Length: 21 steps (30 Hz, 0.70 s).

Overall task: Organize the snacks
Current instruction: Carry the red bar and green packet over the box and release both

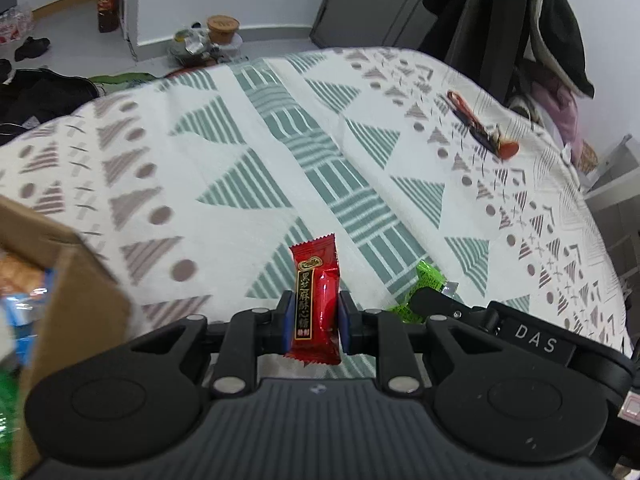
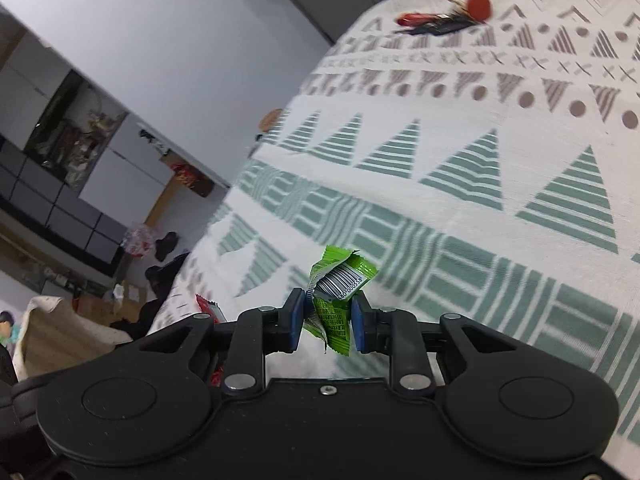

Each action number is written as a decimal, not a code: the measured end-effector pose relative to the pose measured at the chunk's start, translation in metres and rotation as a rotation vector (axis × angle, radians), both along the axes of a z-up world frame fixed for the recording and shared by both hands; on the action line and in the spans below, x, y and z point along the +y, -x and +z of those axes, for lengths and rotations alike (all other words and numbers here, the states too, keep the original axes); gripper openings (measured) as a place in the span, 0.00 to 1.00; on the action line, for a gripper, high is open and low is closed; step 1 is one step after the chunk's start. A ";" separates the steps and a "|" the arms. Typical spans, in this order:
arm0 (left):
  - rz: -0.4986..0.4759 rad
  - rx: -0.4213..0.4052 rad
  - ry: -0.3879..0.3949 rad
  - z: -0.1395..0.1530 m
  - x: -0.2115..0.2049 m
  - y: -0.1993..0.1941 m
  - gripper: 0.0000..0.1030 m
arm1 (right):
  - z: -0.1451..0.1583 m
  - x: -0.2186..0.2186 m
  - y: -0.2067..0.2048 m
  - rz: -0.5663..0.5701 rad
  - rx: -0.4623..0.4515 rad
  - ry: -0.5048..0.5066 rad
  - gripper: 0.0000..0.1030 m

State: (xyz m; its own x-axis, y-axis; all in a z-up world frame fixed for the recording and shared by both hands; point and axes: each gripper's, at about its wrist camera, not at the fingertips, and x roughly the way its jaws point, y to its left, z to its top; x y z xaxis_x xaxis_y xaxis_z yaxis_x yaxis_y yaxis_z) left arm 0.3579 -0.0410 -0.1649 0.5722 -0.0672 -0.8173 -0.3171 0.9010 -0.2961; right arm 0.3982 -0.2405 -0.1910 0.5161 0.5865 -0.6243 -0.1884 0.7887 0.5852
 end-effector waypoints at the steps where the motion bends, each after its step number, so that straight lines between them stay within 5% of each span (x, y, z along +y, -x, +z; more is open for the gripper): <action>1: 0.006 -0.006 -0.002 0.005 0.003 0.004 0.21 | 0.004 0.002 0.004 0.006 -0.010 0.001 0.24; 21: 0.092 -0.099 0.004 0.085 0.057 0.094 0.21 | 0.084 0.042 0.081 0.109 -0.158 0.011 0.24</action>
